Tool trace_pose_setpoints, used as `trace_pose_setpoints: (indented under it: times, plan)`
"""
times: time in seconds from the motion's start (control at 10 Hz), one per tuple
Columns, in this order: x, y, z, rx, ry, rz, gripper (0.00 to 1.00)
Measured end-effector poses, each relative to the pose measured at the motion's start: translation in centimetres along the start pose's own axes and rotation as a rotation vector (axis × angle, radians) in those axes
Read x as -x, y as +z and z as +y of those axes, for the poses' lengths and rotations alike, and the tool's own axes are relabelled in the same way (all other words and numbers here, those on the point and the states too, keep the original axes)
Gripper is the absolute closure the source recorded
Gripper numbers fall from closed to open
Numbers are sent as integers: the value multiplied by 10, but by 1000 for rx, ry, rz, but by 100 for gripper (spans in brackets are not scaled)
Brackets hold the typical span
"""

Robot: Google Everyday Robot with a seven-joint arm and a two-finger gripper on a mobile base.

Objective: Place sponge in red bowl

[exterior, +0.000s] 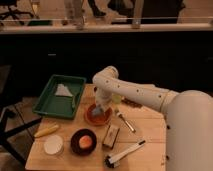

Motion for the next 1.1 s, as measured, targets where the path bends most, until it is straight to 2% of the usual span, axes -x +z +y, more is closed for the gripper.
trace_pose_setpoints:
  times: [0.1, 0.2, 0.9, 1.1]
  plan:
    - [0, 0, 0, -1, 1, -3, 25]
    - [-1, 0, 0, 0, 2, -6, 20]
    - [-2, 1, 1, 10, 1, -17, 20]
    - [-4, -16, -3, 0, -17, 8, 20]
